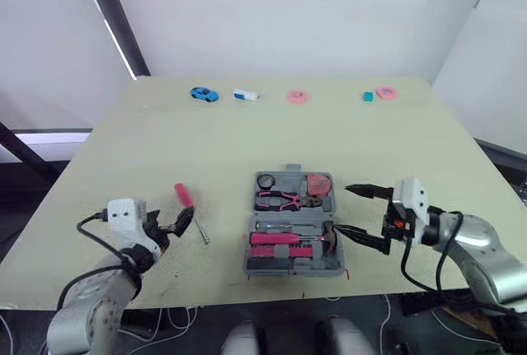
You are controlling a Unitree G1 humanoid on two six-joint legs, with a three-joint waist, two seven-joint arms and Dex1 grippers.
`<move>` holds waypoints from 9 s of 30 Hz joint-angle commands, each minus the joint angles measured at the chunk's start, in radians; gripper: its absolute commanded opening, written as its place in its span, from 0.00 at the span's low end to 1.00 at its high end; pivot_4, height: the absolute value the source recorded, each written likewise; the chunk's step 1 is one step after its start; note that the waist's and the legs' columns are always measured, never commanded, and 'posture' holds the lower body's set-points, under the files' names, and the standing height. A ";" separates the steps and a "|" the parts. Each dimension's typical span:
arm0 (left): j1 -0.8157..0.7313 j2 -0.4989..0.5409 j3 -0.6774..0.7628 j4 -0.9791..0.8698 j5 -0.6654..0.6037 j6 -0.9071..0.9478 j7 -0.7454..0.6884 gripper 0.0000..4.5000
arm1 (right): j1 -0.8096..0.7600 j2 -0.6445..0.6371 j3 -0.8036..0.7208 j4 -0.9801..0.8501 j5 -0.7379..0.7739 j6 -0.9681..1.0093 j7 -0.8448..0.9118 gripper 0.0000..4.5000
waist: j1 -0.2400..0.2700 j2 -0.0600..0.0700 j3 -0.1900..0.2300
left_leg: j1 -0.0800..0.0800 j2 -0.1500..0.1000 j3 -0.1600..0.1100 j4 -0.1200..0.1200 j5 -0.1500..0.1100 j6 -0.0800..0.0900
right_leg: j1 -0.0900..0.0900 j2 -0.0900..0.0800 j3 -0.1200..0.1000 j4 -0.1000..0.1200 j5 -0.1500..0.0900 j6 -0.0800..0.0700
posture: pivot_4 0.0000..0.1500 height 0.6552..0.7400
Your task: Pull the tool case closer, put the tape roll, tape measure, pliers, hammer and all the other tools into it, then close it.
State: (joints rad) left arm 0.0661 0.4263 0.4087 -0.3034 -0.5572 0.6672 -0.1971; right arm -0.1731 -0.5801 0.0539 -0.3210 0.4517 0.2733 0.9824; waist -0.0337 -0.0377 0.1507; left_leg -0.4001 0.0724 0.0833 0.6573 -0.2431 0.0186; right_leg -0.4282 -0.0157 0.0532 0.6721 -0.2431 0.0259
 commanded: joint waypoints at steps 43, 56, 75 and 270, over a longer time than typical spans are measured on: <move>-0.007 -0.102 -0.206 -0.113 0.172 0.177 0.031 0.11 | -0.005 -0.058 0.019 -0.123 0.049 0.045 0.015 1.00 | 0.020 -0.001 0.000 | -0.001 -0.001 -0.001 -0.004 0.000 0.000 | 0.001 0.000 -0.001 -0.006 0.001 0.002 | 1.00 1.00; 0.034 -0.051 -0.110 -0.208 0.100 0.211 -0.041 0.98 | 0.012 -0.086 0.000 -0.122 0.057 0.039 0.023 1.00 | 0.019 -0.001 0.001 | -0.001 0.000 -0.004 -0.004 0.000 0.000 | 0.001 0.000 -0.002 -0.006 0.000 -0.001 | 1.00 1.00; -0.726 0.702 -0.693 0.663 0.416 -0.873 -1.417 0.98 | 0.011 -0.078 -0.035 -0.153 0.060 0.052 -0.025 1.00 | 0.037 0.002 0.004 | -0.013 -0.001 -0.004 -0.002 0.000 0.000 | -0.006 0.000 -0.009 -0.010 0.000 -0.002 | 1.00 1.00; -0.988 0.257 -1.220 0.070 0.394 0.353 -1.131 0.10 | 0.312 -0.456 -0.387 -0.101 0.097 0.016 0.308 1.00 | 0.045 0.006 0.005 | -0.016 -0.003 -0.012 0.014 0.000 0.001 | -0.003 0.002 -0.009 0.000 0.000 0.009 | 1.00 1.00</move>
State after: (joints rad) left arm -0.9010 0.6938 -0.7969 -0.2244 -0.1739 1.0047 -1.3307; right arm 0.1526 -1.0198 -0.2960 -0.4196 0.5409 0.3015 1.2829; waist 0.0117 -0.0320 0.1560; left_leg -0.4158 0.0692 0.0709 0.6710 -0.2431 0.0193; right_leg -0.4309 -0.0136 0.0440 0.6721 -0.2427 0.0350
